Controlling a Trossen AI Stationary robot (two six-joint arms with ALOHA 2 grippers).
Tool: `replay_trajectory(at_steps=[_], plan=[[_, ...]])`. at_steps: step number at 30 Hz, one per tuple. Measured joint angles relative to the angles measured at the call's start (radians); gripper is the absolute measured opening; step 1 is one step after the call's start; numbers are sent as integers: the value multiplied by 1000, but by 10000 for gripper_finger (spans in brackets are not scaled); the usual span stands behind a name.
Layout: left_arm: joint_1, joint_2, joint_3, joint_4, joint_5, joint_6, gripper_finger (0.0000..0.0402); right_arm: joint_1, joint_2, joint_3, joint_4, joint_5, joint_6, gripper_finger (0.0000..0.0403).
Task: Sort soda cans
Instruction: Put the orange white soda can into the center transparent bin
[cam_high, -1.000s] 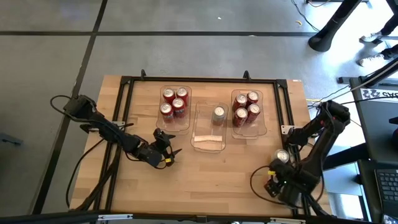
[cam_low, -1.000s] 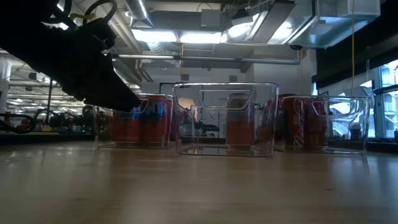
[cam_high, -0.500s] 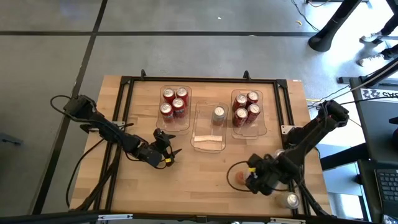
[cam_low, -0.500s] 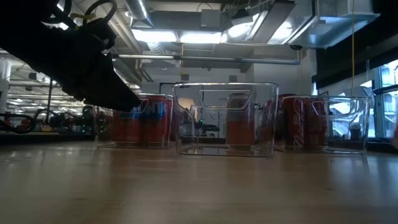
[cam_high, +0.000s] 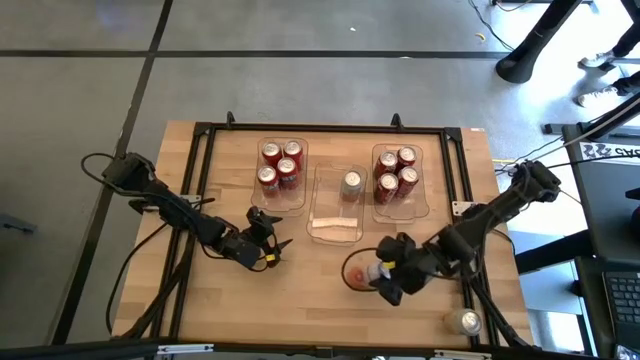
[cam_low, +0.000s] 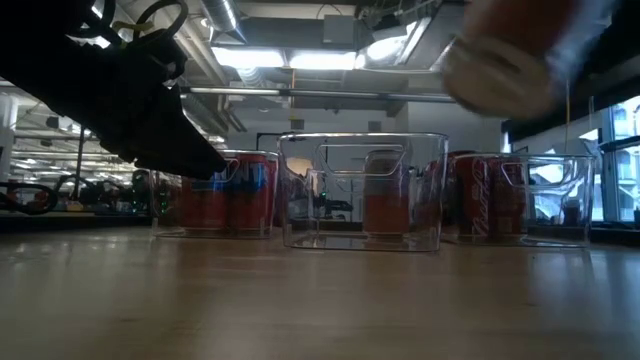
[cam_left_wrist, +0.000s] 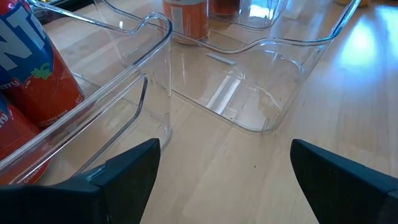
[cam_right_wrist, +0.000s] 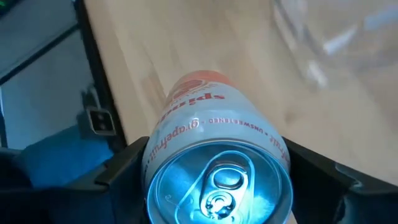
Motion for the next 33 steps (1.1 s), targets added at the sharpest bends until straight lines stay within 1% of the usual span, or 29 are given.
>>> replay_trajectory(at_steps=[4,8,14,18,21,27,29,33], plan=[[0,0,0,0,0,0,347,-67,0,70,-4,25,-171,293],[0,0,0,0,0,1,347,-167,2,127,-1,25,-337,293],[0,0,0,0,3,15,347,-306,69,214,-5,14,-555,293],[0,0,0,-1,53,11,347,-385,149,304,-47,-21,-639,293],[0,0,0,-1,73,64,347,-436,224,391,-146,-26,-698,293],[0,0,0,2,74,163,347,-535,369,550,-344,19,-799,293],[1,0,0,2,74,191,347,-567,407,579,-375,29,-835,293],[1,0,0,1,74,225,347,-622,462,598,-372,28,-898,293]])
